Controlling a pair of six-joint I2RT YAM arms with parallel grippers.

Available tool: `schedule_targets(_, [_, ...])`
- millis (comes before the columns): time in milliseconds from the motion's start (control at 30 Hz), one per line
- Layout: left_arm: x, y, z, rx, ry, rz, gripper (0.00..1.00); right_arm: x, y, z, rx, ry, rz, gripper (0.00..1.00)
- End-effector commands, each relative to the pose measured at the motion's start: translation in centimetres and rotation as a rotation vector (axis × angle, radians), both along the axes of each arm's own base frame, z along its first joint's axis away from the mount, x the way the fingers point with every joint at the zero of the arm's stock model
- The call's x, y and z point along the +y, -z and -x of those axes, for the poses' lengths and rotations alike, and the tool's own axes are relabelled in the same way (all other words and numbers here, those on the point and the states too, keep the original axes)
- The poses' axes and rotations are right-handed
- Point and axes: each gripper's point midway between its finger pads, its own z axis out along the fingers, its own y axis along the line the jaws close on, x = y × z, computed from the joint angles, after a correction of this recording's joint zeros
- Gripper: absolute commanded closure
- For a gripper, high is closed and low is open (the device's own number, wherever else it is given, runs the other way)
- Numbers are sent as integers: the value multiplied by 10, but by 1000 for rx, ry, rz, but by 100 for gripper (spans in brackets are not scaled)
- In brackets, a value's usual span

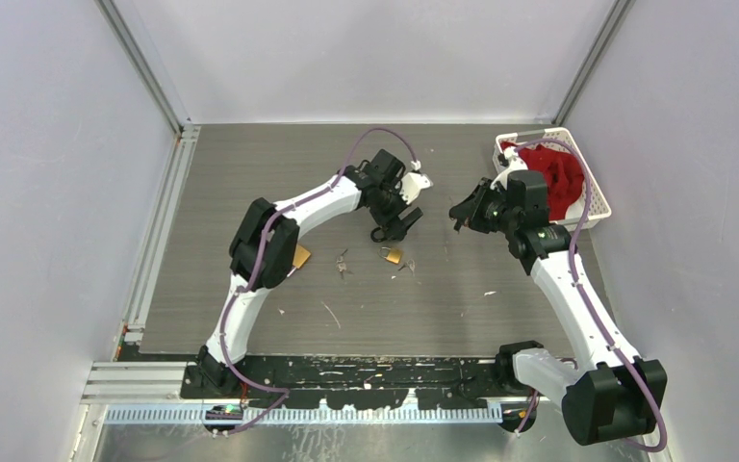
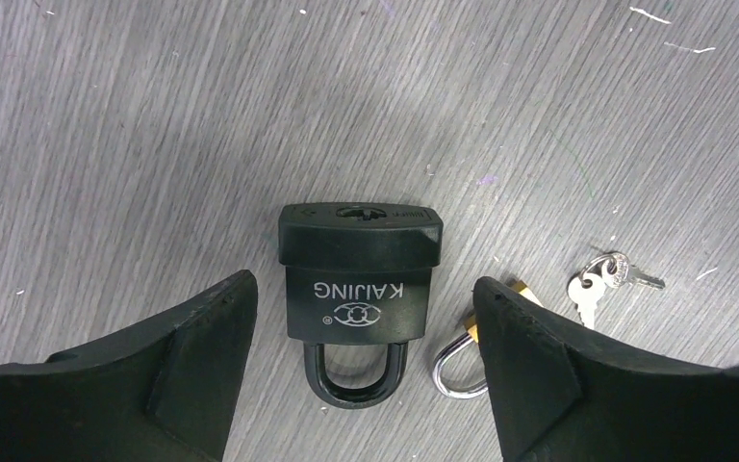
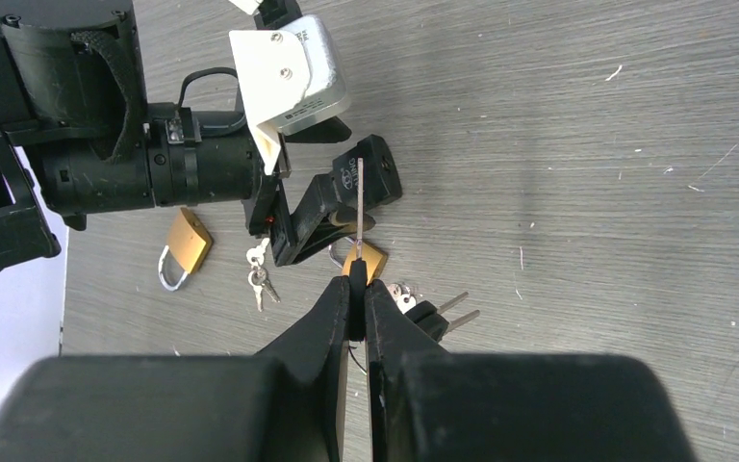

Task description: Unlock with the key

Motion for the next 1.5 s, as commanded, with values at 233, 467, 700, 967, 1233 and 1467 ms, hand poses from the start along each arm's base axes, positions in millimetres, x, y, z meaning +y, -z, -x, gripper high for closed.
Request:
schedule_targets(233, [9,-4,-2,-56,38,-2,19,2,-23,-3,-91,-12,-22,99])
schedule_targets(467, [9,3,-17,-106,16,-16,22,3,-27,-1,-99,-13,-26,99])
schedule_targets(700, [8,2,-20,-80,16,9,44,3,-28,1,-98,-21,-28,99])
schedule_targets(967, [19,-7,-9,-101,104,-16,78,7,-31,0,-101,-34,-46,99])
schedule_targets(1233, [113,-105,36,-183,309,-140,100,30,-32,-7,-97,-126,-137,99])
schedule_targets(1467, [150,-221,82,-651,521,-50,100,92,-45,-3,-126,-287,-143,99])
